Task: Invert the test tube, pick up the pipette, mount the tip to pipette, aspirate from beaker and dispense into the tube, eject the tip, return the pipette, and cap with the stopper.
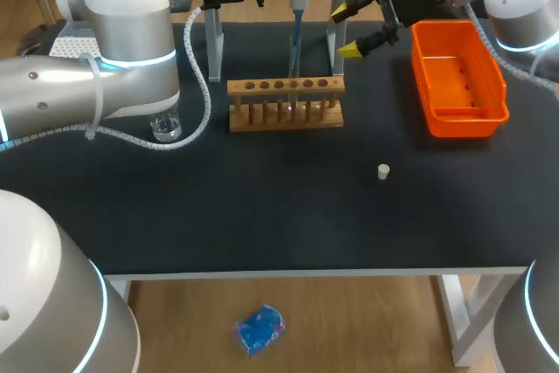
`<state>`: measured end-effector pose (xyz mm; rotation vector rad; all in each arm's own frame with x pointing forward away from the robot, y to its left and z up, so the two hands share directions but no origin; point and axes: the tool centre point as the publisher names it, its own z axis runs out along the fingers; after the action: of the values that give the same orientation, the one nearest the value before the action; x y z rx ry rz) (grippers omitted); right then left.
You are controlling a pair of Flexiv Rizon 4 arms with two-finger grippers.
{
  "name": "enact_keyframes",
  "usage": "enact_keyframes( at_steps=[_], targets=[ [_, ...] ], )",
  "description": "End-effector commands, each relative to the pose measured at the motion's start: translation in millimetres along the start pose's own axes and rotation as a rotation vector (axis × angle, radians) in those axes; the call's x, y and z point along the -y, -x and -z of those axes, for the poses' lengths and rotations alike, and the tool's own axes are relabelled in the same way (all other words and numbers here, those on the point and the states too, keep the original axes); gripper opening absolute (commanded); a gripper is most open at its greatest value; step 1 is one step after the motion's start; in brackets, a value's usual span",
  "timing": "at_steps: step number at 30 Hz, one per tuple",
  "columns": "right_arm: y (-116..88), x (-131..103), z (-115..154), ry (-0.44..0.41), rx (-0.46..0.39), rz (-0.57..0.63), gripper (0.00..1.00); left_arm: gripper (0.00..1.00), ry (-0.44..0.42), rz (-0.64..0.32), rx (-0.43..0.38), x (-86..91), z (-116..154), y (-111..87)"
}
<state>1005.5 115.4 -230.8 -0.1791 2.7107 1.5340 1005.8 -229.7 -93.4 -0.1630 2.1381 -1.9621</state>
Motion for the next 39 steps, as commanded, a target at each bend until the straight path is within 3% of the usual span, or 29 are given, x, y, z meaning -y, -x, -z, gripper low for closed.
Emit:
enact_keyframes(
  at_steps=[1,12,39],
  targets=[
    [10.8,7.7,-11.3,0.009,-0.014,-0.002,1.0,0.0,0.004,0.001,0.0,1.2,0.1,-0.1],
    [15.0,18.7,-30.3,-0.001,-0.037,0.003,1.0,0.0,0.004,0.001,0.0,1.2,0.1,-0.1],
    [14.9,19.6,-30.5,-0.015,-0.021,0.004,1.0,0.0,-0.014,-0.01,0.006,7.8,-0.3,-0.1]
  ],
)
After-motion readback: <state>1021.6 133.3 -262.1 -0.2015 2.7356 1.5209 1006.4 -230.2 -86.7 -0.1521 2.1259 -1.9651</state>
